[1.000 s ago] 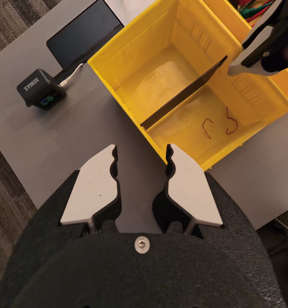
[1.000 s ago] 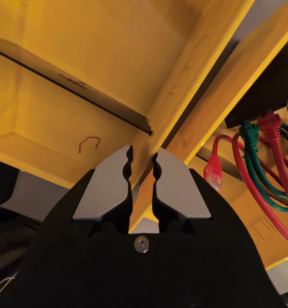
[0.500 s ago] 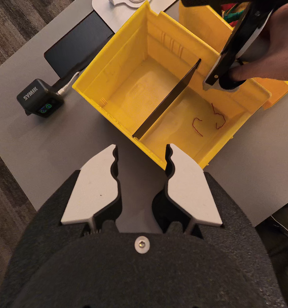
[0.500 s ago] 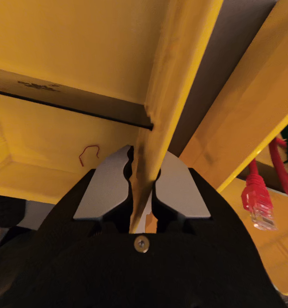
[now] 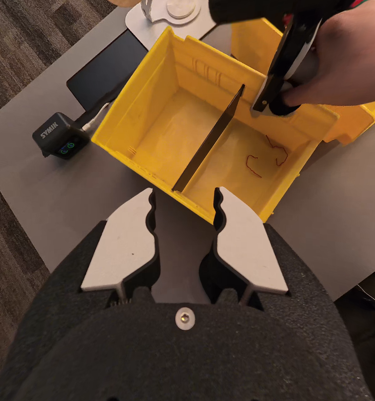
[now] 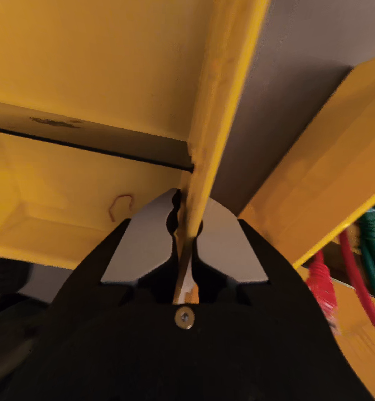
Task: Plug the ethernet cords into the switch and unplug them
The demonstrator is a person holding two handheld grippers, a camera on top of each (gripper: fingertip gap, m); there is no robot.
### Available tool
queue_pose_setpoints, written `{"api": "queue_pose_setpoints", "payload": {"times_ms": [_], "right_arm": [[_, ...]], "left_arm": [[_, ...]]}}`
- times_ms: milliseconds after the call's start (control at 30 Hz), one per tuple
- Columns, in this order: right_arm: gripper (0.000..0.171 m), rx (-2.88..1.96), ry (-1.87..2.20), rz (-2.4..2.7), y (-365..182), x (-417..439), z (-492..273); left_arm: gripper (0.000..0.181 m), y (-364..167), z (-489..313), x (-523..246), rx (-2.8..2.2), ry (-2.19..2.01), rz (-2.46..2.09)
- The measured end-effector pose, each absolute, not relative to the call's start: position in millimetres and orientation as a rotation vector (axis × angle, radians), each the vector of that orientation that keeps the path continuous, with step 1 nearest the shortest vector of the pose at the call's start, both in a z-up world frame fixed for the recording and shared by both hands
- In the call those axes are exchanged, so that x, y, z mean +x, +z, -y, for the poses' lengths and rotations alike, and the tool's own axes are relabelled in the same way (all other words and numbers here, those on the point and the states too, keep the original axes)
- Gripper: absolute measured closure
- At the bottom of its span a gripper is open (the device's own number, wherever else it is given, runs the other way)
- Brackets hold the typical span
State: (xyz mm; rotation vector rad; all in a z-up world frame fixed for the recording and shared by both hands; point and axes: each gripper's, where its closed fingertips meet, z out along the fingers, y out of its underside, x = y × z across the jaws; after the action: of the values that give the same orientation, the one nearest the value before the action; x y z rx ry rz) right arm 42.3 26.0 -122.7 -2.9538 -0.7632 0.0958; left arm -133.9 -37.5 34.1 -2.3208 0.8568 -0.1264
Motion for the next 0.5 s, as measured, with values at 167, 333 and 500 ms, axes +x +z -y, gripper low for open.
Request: {"api": "queue_pose_setpoints", "payload": {"times_ms": [167,333,500], "right_arm": [[0.166,-2.957,0.230,0.695,-107.6,30.2,-32.2],[0.167,-2.937,0.300,0.774,-74.2,16.2,-33.0],[0.167,-2.900,0.297,0.870,-18.4,35.5,-33.6]], "left_arm": [[0.131,40.3,35.7,-136.4,-2.298,-0.133,-0.815],[0.131,66.3,26.2,-141.7,-2.194,-0.177,-0.668],[0.128,129.2,28.3,-162.9,-1.929,-0.269,-0.385]]}}
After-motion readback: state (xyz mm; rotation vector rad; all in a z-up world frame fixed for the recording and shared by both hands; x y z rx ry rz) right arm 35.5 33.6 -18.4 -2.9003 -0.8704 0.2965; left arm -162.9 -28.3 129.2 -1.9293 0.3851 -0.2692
